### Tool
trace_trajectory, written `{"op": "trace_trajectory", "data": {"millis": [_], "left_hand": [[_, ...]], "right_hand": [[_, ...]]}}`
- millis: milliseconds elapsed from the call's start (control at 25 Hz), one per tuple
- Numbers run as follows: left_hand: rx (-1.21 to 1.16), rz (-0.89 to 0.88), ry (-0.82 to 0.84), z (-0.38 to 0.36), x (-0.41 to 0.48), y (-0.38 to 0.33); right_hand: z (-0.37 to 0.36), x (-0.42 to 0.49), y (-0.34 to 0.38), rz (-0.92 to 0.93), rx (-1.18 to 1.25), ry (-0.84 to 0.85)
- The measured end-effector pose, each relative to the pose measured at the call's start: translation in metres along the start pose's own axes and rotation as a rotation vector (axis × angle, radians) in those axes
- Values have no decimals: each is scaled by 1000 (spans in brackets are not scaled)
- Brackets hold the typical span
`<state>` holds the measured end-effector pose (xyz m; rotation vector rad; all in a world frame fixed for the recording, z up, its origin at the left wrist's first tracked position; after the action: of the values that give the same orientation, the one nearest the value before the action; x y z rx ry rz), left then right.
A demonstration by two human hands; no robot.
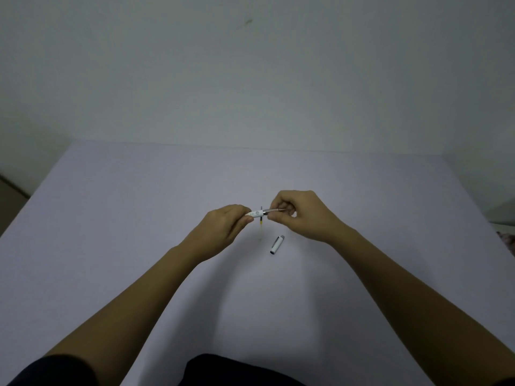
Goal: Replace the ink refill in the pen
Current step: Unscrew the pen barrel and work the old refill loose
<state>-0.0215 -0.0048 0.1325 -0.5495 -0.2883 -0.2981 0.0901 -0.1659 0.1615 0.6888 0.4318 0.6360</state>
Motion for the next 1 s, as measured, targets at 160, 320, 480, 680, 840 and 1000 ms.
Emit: {"op": "trace_trajectory", "data": {"millis": [160, 320, 480, 680, 840, 1000], "left_hand": [[-8, 15, -21, 1, 1, 0], [-15, 21, -19, -1, -1, 0], [-15, 34, -42, -1, -1, 0], [-44, 54, -90, -2, -1, 0], [-34, 39, -83, -2, -1, 0], [-37, 44, -88, -3, -3, 3]], "right_hand": [[0, -1, -3, -63, 47, -28], [-1, -1, -3, -35, 139, -22], [0, -1, -3, -9, 257, -4], [1, -2, -4, -21, 439, 38], [1, -1, -1, -126, 267, 3], [2, 0, -4, -77, 322, 0]]}}
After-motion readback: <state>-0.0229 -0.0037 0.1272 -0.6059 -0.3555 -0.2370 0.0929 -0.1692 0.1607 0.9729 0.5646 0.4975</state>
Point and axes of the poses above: each hand's wrist, its own x-axis towards the middle knuckle, its own z-axis out of the back of the hand, y = z × x, the point moved 2 cm from there along x, towards the middle knuckle, and after that the axes turned 15 degrees about -z, right-handed, at the moved point
